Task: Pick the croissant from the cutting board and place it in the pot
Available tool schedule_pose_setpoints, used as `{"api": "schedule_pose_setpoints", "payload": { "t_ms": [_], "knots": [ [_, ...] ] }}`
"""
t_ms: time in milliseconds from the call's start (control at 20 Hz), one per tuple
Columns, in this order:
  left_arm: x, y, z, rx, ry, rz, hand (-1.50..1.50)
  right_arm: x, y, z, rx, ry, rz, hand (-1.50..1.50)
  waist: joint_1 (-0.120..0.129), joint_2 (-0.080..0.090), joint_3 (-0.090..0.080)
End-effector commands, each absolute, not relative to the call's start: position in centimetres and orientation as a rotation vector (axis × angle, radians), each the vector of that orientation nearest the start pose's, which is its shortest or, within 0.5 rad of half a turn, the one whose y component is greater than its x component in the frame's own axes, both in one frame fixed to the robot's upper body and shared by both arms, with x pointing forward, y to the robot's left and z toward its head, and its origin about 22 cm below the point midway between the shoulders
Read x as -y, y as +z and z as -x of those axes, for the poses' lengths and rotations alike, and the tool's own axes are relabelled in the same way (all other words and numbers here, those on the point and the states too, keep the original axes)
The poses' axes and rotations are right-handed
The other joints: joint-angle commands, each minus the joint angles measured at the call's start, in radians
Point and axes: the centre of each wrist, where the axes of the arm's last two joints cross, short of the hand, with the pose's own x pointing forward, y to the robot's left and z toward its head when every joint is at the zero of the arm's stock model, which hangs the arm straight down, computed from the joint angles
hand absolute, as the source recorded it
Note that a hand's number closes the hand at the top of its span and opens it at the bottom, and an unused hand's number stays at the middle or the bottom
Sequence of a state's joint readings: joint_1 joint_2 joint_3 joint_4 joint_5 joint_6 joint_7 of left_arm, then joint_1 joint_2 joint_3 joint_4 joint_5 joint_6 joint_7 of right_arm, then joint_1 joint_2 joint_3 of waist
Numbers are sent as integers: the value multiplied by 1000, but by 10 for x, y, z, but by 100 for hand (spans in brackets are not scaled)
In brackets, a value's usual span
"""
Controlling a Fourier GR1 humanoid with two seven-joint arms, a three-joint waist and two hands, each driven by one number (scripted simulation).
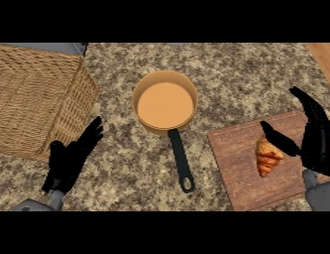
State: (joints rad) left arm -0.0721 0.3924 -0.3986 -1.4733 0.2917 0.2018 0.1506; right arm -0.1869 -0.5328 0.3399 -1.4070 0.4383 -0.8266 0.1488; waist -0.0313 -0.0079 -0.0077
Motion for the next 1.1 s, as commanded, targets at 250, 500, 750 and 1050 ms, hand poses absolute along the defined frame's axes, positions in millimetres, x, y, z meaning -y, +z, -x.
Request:
{"api": "schedule_pose_setpoints", "payload": {
  "t_ms": [250,500,750,1050],
  "knots": [
    [-243,-21,-238,1261,-256,31,0,218,33,-268,1388,346,1182,-150,6,-4,-2],
    [-244,-19,-242,1279,-262,54,0,179,85,-278,1216,260,1148,-150,20,-1,4],
    [-241,-21,-250,1273,-281,58,0,169,100,-295,1046,217,1087,-150,34,6,7],
    [-259,-10,-258,1273,-275,54,0,191,50,-283,777,365,954,-150,32,8,8]
  ]
}}
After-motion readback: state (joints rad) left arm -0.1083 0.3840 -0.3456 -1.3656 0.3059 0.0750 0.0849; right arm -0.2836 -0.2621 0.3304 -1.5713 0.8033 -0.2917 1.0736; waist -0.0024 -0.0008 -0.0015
